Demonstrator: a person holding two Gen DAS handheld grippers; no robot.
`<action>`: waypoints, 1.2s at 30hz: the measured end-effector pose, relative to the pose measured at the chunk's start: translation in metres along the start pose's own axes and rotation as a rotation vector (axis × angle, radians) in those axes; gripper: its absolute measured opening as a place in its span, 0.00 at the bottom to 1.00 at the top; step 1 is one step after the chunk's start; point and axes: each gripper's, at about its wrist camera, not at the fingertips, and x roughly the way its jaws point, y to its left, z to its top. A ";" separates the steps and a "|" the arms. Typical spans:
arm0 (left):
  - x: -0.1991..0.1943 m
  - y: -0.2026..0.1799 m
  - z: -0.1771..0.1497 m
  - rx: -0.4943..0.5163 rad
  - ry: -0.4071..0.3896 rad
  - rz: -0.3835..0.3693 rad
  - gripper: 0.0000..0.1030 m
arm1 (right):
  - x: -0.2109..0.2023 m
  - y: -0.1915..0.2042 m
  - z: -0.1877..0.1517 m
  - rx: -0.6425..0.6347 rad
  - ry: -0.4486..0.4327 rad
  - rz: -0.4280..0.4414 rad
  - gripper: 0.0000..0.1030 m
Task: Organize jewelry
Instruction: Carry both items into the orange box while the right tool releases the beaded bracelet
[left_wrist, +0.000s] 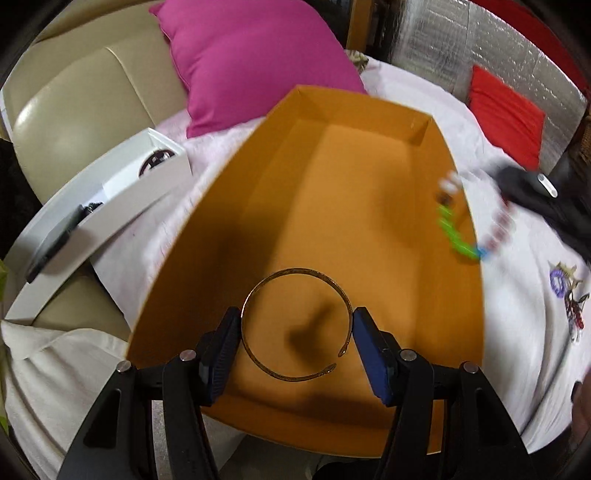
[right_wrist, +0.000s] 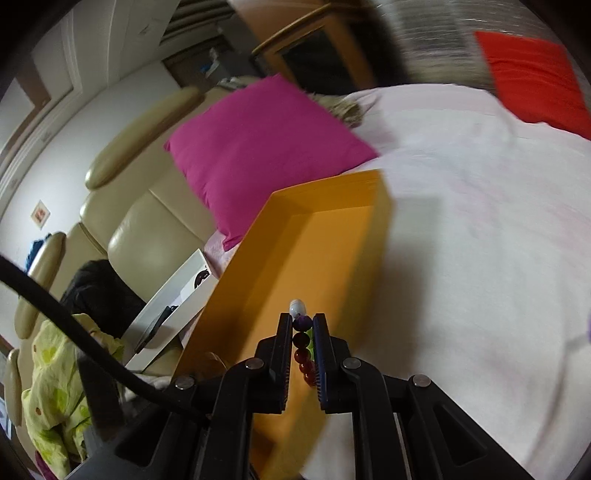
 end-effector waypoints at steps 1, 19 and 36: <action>0.002 0.000 0.000 0.007 0.004 0.001 0.61 | 0.014 0.001 0.004 -0.004 0.012 0.000 0.12; 0.016 -0.003 -0.014 0.160 0.110 0.061 0.60 | 0.122 0.013 0.016 -0.230 0.358 -0.450 0.10; 0.001 -0.046 -0.022 0.378 0.138 0.023 0.61 | 0.071 -0.045 -0.012 -0.132 0.472 -0.547 0.10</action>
